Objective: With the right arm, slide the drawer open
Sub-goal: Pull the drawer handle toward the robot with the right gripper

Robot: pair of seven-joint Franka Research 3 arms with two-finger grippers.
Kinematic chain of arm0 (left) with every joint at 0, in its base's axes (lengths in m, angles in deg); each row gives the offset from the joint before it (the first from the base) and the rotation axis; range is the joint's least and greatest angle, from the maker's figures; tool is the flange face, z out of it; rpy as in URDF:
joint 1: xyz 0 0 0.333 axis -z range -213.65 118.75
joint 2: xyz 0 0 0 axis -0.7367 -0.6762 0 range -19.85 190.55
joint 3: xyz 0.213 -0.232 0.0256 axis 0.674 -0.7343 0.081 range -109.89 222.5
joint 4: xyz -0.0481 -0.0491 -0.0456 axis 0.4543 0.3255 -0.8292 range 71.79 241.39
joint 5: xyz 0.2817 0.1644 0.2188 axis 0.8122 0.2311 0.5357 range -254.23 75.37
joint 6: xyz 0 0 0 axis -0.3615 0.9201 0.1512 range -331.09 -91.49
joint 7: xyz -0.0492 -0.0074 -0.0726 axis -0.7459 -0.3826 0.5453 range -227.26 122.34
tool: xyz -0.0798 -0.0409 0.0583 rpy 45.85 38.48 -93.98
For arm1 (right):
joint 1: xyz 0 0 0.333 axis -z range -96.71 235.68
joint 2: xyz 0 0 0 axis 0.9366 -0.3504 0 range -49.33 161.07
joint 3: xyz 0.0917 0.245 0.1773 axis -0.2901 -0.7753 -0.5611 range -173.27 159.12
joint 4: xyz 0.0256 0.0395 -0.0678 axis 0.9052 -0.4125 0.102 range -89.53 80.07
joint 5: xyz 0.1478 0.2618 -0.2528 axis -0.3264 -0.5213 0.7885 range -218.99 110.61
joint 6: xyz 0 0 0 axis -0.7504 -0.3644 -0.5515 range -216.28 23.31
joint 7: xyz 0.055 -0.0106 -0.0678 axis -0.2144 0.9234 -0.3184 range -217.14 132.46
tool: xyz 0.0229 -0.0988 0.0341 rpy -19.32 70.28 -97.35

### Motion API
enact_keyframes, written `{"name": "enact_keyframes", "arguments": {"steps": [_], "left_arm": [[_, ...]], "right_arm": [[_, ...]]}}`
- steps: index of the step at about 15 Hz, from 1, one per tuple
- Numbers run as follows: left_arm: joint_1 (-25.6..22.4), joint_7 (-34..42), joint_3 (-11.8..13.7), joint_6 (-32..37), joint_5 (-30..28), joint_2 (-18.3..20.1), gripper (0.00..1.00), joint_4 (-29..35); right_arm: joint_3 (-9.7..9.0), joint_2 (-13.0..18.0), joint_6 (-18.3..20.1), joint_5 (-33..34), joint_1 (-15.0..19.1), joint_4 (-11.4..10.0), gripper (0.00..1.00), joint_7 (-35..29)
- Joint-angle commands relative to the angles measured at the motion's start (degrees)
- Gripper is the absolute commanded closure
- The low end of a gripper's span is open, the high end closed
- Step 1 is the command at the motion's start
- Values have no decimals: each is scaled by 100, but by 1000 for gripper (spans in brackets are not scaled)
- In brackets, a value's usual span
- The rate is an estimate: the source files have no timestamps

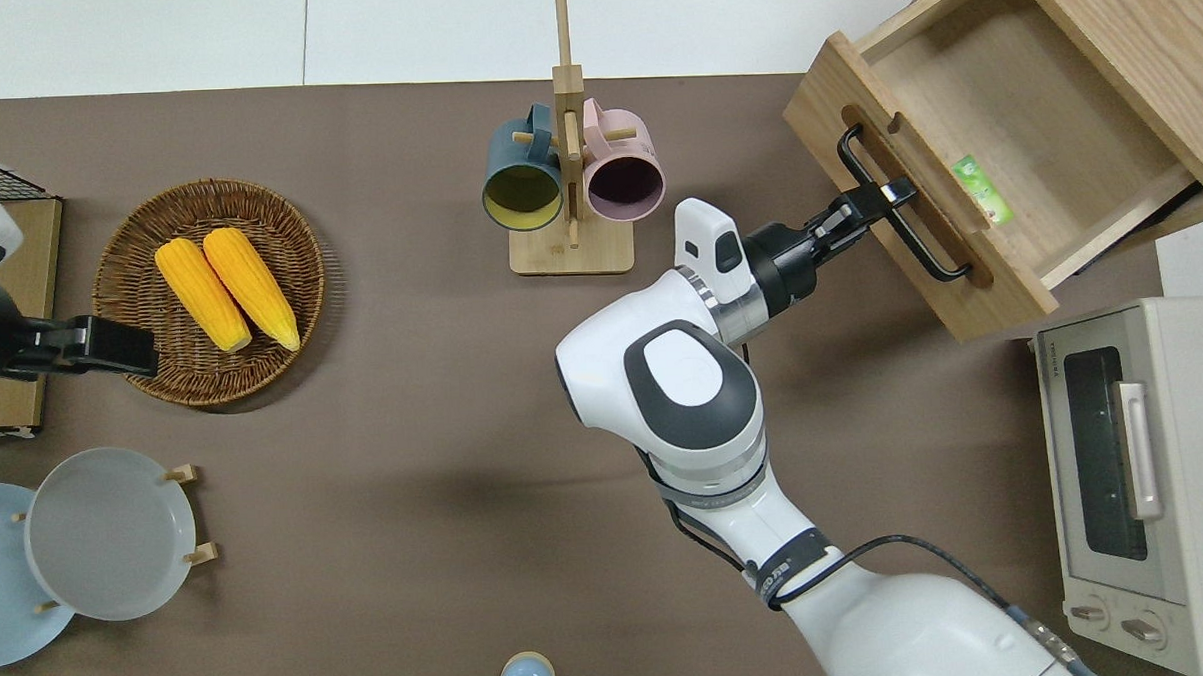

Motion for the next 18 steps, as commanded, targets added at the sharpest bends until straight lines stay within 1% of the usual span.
{"name": "enact_keyframes", "arguments": {"steps": [1,4,7,12,13,14,16,18], "left_arm": [[-31,56,-40,113,98,-65,7,-140],[-31,56,-40,113,98,-65,5,-149],[-31,56,-40,113,98,-65,7,-149],[-31,56,-40,113,98,-65,7,-140],[-31,56,-40,113,98,-65,7,-140],[-31,56,-40,113,98,-65,7,-149],[-31,56,-40,113,98,-65,7,-149],[-31,56,-40,113,98,-65,7,-140]], "right_arm": [[9,-18,150,-90,-390,119,1000,181],[9,-18,457,-134,-636,127,1000,181],[9,-35,668,-160,-856,127,1000,181],[9,-35,704,-143,-875,127,994,181],[9,-35,704,-143,-874,127,932,172],[9,-35,704,-160,-874,119,780,163],[9,-35,704,-178,-866,127,17,119],[9,-35,704,-178,-866,127,17,93]]}}
